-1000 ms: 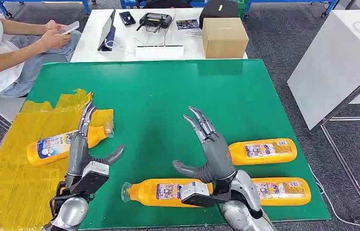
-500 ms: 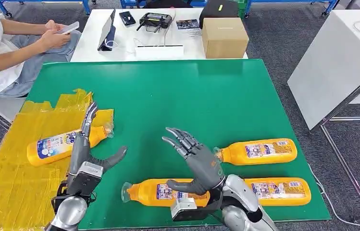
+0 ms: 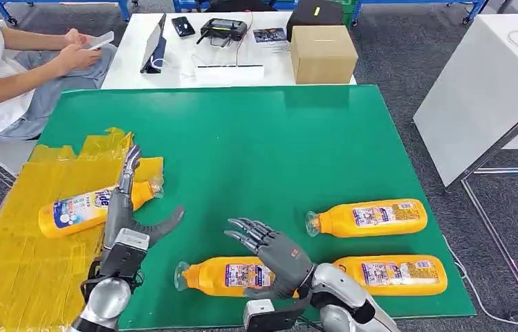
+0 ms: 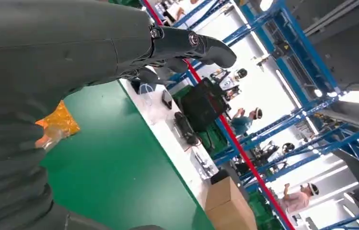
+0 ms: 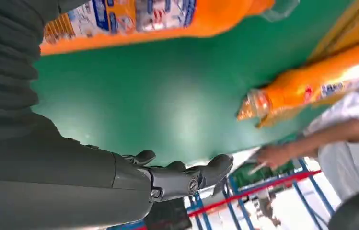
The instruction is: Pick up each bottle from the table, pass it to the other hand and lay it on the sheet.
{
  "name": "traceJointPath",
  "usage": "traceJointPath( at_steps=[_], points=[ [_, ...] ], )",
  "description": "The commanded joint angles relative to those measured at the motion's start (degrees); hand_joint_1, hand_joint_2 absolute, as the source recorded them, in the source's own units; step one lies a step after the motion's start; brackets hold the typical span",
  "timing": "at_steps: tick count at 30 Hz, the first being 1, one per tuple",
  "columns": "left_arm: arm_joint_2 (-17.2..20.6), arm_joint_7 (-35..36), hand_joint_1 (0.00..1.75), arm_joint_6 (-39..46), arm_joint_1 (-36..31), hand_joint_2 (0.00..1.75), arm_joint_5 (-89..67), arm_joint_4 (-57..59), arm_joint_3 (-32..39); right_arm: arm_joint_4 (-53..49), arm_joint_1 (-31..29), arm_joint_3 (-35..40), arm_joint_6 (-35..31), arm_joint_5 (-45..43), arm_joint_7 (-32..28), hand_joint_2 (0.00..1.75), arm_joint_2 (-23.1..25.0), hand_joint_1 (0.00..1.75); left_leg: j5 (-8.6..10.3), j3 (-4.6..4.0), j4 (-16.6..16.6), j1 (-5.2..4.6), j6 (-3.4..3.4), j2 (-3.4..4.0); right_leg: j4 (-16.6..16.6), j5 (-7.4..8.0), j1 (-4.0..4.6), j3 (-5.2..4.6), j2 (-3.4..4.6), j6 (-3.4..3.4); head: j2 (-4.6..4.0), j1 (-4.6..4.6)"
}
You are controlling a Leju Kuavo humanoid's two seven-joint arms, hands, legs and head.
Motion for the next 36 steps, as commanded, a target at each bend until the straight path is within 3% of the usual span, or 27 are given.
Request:
traceJointPath(
  at_steps=[1,14,28,36],
  points=[
    [-0.5,0.0,0.0,0.5,-2.6,1.75,0.2,5.1,1.1,5.8,-4.4,5.1,1.3,-0.7,-0.4,1.75,-1.9,0.0,-0.03,0.15,0.0,0.01,-0.01,0.01,-0.1,-0.01,0.01,0.15,0.03,-0.03,0.0,0.0],
    [-0.8,0.3,0.0,-0.6,-2.7,1.75,1.9,5.4,0.0,10.3,-7.8,8.9,1.0,3.8,4.0,1.75,-3.5,0.0,-0.06,0.22,-0.1,0.04,-0.01,0.03,-0.1,-0.01,0.04,0.22,0.05,-0.05,0.0,-0.02],
    [-1.4,1.0,0.0,-1.0,-1.0,1.75,2.1,3.6,1.0,10.8,-9.9,8.8,-5.1,15.6,12.5,1.75,-1.9,0.0,-0.07,0.22,0.0,0.03,-0.01,0.08,-0.1,-0.01,0.04,0.21,0.11,-0.05,0.0,-0.02],
    [-1.4,1.0,0.0,-1.0,-1.0,1.75,2.1,3.5,1.1,11.0,-10.0,8.7,-5.5,16.3,13.0,1.75,-1.5,0.0,-0.07,0.18,0.0,0.02,-0.02,0.08,-0.1,-0.02,0.03,0.18,0.1,-0.05,0.0,-0.02]
  ],
)
